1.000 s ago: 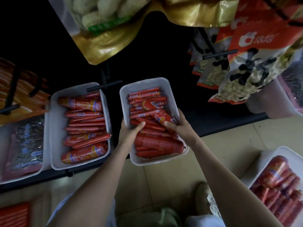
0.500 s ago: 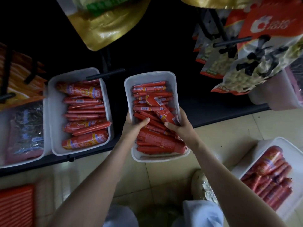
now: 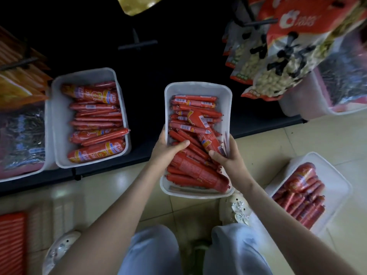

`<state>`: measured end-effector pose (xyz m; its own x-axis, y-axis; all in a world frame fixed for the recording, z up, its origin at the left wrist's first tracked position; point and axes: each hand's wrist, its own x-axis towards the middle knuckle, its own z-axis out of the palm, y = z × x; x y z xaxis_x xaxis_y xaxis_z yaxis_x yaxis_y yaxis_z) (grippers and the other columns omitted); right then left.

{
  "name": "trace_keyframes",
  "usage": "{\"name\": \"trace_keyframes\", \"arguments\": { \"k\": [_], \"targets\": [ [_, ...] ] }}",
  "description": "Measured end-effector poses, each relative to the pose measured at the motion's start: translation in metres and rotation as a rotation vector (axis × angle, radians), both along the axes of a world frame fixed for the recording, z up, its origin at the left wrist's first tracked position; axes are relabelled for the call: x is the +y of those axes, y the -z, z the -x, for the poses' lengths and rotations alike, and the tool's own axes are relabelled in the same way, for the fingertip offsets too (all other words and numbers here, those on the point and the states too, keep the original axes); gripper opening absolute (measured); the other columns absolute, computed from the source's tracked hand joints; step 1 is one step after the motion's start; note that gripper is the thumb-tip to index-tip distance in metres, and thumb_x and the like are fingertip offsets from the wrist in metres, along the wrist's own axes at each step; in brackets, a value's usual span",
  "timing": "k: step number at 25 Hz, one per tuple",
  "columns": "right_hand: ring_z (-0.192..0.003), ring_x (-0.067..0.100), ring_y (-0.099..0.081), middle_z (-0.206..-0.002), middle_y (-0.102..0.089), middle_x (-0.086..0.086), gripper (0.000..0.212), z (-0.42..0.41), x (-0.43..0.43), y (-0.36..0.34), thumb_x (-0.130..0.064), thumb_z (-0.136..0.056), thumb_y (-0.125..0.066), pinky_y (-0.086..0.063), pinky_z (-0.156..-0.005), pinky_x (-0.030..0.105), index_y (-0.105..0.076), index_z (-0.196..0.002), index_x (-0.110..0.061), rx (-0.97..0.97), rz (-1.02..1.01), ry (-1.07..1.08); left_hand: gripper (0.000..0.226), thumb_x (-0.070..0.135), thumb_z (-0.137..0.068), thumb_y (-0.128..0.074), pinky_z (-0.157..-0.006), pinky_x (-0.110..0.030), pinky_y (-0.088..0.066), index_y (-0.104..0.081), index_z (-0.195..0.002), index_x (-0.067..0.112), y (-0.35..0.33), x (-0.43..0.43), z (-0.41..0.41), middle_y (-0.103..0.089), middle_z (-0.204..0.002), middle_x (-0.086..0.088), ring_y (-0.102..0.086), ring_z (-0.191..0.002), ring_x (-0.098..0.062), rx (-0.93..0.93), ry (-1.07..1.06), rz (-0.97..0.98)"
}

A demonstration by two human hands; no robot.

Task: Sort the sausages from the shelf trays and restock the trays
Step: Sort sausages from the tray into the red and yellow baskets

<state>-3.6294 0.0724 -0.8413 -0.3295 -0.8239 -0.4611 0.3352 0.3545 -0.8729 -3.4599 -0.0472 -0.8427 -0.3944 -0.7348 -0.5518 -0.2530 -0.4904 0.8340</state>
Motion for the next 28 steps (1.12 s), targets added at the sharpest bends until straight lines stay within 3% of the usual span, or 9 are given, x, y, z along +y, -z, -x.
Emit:
{"name": "trace_keyframes", "arguments": {
  "k": [5, 11, 14, 18, 21, 25, 28],
  "targets": [
    [-0.115, 0.019, -0.059, -0.127, -0.059, 0.0, 0.069, -0.011, 0.022, -0.049, -0.01, -0.08, -0.073, -0.052, -0.09, 0.045, -0.037, -0.136, -0.03, 0.055, 0.031, 0.067, 0.072, 0.036, -0.064, -0.085, -0.093, -0.045, -0.051, -0.049, -0.125, 0.046, -0.053, 0.014, -0.004, -0.067, -0.114, 0.011, -0.066, -0.103, -0.011, 0.099, 0.073, 0.072],
    [-0.114, 0.017, -0.06, -0.123, -0.061, -0.007, 0.057, -0.068, 0.01, -0.08, -0.009, -0.084, -0.069, -0.051, -0.093, 0.047, -0.043, -0.126, -0.038, 0.017, 0.048, -0.064, 0.085, 0.037, -0.063, -0.086, -0.095, -0.043, -0.05, -0.04, -0.135, 0.046, -0.085, 0.018, -0.077, -0.065, -0.118, 0.013, -0.064, -0.106, -0.01, 0.053, 0.001, 0.074],
    [-0.111, 0.011, -0.061, -0.118, -0.061, -0.012, 0.054, -0.106, -0.003, -0.08, -0.011, -0.086, -0.067, -0.054, -0.087, 0.039, -0.042, -0.124, -0.041, 0.002, 0.034, -0.187, 0.086, 0.044, -0.056, -0.088, -0.094, -0.044, -0.051, -0.045, -0.131, 0.042, -0.086, 0.022, -0.125, -0.066, -0.116, 0.011, -0.064, -0.106, -0.014, -0.018, -0.116, 0.036],
    [-0.115, 0.012, -0.059, -0.123, -0.06, -0.009, 0.062, -0.157, -0.018, -0.07, -0.018, -0.081, -0.072, -0.052, -0.092, 0.043, -0.039, -0.131, -0.036, 0.034, 0.03, -0.344, 0.066, 0.021, -0.069, -0.084, -0.089, -0.04, -0.054, -0.052, -0.126, 0.033, -0.084, 0.043, -0.185, -0.069, -0.111, 0.005, -0.066, -0.104, -0.017, 0.052, -0.299, 0.045],
    [-0.114, 0.008, -0.059, -0.122, -0.059, -0.015, 0.062, -0.196, -0.022, -0.062, -0.021, -0.079, -0.072, -0.051, -0.093, 0.041, -0.039, -0.127, -0.042, 0.042, 0.052, -0.485, 0.066, 0.016, -0.073, -0.081, -0.089, -0.044, -0.053, -0.051, -0.128, 0.036, -0.084, 0.066, -0.233, -0.067, -0.116, 0.002, -0.065, -0.106, -0.019, 0.109, -0.415, 0.085],
    [-0.121, 0.011, -0.054, -0.133, -0.052, -0.009, 0.07, -0.246, -0.027, -0.055, -0.019, -0.082, -0.072, -0.048, -0.098, 0.044, -0.034, -0.139, -0.035, 0.07, 0.091, -0.657, 0.063, 0.012, -0.076, -0.079, -0.088, -0.046, -0.054, -0.052, -0.128, 0.033, -0.082, 0.092, -0.285, -0.068, -0.116, 0.0, -0.066, -0.105, -0.021, 0.121, -0.619, 0.067],
    [-0.12, 0.008, -0.053, -0.133, -0.05, -0.008, 0.077, -0.283, -0.036, -0.043, -0.016, -0.082, -0.072, -0.049, -0.097, 0.038, -0.028, -0.144, -0.03, 0.108, 0.085, -0.75, 0.053, 0.009, -0.076, -0.077, -0.086, -0.041, -0.056, -0.056, -0.119, 0.032, -0.069, 0.104, -0.318, -0.07, -0.11, 0.003, -0.068, -0.101, -0.018, 0.119, -0.743, 0.052]
  ]
}}
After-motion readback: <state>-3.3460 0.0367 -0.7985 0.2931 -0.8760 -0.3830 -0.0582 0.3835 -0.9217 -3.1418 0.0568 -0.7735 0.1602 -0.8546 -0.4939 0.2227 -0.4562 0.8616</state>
